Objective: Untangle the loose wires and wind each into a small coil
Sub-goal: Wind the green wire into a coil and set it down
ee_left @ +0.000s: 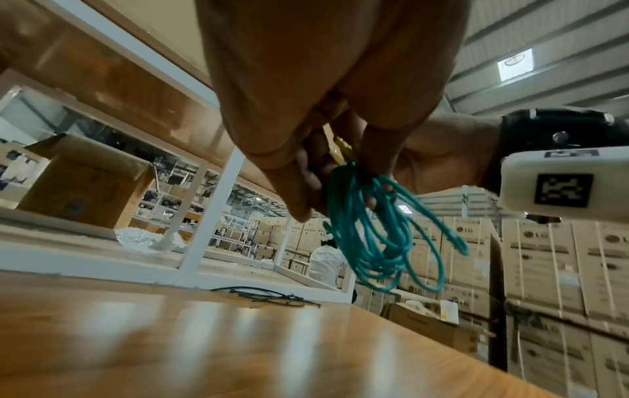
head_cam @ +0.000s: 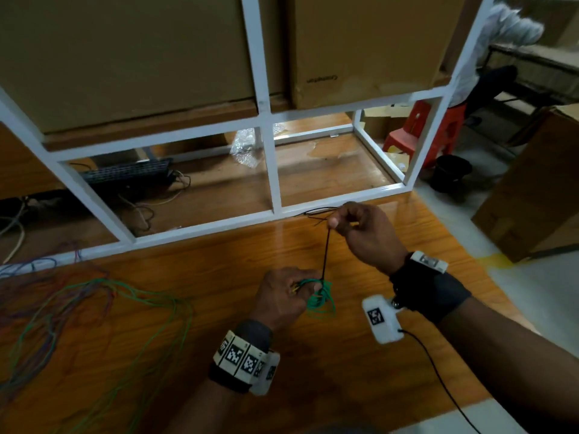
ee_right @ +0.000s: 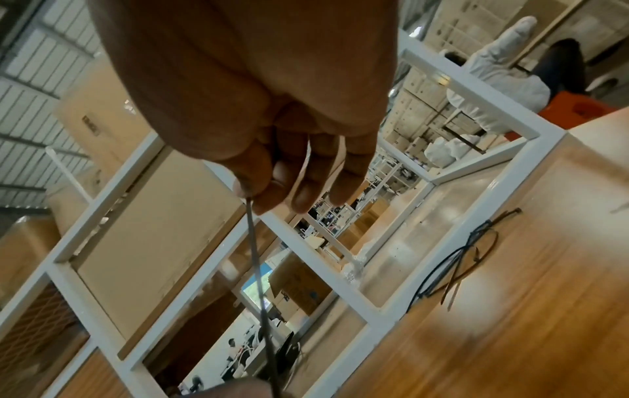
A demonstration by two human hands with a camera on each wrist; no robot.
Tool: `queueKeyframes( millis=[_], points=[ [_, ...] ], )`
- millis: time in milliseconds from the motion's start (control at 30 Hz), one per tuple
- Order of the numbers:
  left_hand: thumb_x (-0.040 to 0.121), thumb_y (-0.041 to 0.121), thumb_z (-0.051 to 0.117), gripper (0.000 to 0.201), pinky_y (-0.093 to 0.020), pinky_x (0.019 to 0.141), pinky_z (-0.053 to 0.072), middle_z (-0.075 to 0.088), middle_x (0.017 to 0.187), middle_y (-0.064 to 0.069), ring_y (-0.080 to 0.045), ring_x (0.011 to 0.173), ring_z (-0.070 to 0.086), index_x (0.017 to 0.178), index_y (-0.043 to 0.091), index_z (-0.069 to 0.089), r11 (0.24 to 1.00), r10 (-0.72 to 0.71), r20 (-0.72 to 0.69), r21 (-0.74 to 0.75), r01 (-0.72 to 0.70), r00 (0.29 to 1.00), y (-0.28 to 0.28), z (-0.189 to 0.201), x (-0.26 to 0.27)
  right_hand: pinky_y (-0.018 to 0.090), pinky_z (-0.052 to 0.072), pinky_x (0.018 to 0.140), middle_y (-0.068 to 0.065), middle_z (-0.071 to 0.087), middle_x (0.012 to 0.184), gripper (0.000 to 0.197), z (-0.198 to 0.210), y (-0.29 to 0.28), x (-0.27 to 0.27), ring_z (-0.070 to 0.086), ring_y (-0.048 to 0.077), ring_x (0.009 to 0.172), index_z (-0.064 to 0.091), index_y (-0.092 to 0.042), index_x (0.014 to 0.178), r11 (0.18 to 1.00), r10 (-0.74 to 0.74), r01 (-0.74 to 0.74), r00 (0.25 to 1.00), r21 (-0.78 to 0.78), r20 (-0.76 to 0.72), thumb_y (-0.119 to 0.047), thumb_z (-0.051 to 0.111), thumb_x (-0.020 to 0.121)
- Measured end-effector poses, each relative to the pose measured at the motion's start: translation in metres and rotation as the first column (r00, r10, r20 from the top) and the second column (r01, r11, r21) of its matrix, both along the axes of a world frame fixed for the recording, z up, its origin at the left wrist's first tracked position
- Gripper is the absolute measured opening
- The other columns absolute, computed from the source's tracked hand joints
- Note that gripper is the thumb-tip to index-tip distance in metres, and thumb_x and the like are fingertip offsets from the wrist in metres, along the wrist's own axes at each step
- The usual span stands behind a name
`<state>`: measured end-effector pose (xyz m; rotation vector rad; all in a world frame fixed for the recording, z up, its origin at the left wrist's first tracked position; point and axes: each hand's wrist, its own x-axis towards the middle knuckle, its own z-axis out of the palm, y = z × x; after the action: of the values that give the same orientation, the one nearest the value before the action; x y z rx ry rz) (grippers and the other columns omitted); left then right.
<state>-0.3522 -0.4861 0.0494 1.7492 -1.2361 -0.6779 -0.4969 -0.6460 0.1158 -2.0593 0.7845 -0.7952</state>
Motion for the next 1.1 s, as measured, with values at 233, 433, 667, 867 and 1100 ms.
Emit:
queueKeyframes(
  millis=[233, 433, 667, 867, 1100],
  points=[
    [0.089, 0.030, 0.072, 0.018, -0.026, 0.080, 0.059, 0.073, 0.105, 0.012, -0.006, 0.099, 0.068, 0.106, 0.029, 0.078, 0.998, -0.066, -0.084, -0.001, 0.066, 0.994, -0.009, 0.000, -0.005, 0.051, 0.062, 0.078, 0.010, 0.076, 0.080, 0.015, 0.003, 0.007, -0.005, 0.075, 0.034, 0.085, 0.053, -0.005, 0.096, 0.890, -0.013, -0.094, 0.973, 0.447, 0.231, -0.013, 0.052, 0.108],
    [0.090, 0.027, 0.069, 0.014, -0.021, 0.068, 0.056, 0.073, 0.098, 0.010, -0.007, 0.092, 0.070, 0.100, 0.030, 0.079, 0.994, -0.105, 0.017, 0.002, 0.105, 0.994, -0.006, -0.001, -0.009, 0.044, 0.057, 0.062, 0.004, 0.064, 0.067, 0.013, 0.002, 0.006, -0.007, 0.064, 0.026, 0.059, 0.053, -0.005, 0.092, 0.903, -0.073, -0.020, 0.978, 0.430, 0.198, -0.004, 0.050, 0.105],
    [0.092, 0.025, 0.068, 0.018, -0.017, 0.066, 0.053, 0.073, 0.102, 0.008, -0.003, 0.092, 0.069, 0.107, 0.027, 0.077, 0.987, -0.159, 0.061, 0.030, 0.158, 0.985, -0.001, 0.006, -0.022, 0.037, 0.054, 0.058, 0.006, 0.057, 0.067, 0.020, 0.007, 0.002, -0.012, 0.057, 0.019, 0.056, 0.053, -0.009, 0.088, 0.932, -0.109, 0.060, 0.987, 0.359, 0.118, 0.009, 0.046, 0.090],
    [0.088, 0.040, 0.064, 0.015, -0.027, 0.076, 0.059, 0.070, 0.103, 0.018, -0.002, 0.095, 0.067, 0.096, 0.047, 0.074, 0.983, -0.163, -0.020, 0.087, 0.164, 0.986, -0.007, 0.005, -0.030, 0.041, 0.057, 0.058, 0.013, 0.061, 0.071, 0.019, 0.007, -0.004, -0.026, 0.060, 0.021, 0.058, 0.055, -0.006, 0.085, 0.937, -0.112, 0.069, 0.988, 0.343, 0.107, 0.007, 0.047, 0.096],
    [0.094, 0.022, 0.068, 0.011, -0.029, 0.065, 0.056, 0.077, 0.098, 0.000, -0.018, 0.093, 0.073, 0.102, 0.020, 0.074, 0.983, 0.184, -0.583, 0.094, -0.159, 0.791, -0.036, 0.011, -0.048, 0.047, 0.057, 0.087, 0.006, 0.076, 0.111, 0.043, 0.012, -0.024, -0.060, 0.073, 0.025, 0.102, 0.060, -0.027, 0.128, 0.763, -0.082, -0.063, 0.978, 0.643, 0.193, -0.058, 0.059, 0.097]
  ],
)
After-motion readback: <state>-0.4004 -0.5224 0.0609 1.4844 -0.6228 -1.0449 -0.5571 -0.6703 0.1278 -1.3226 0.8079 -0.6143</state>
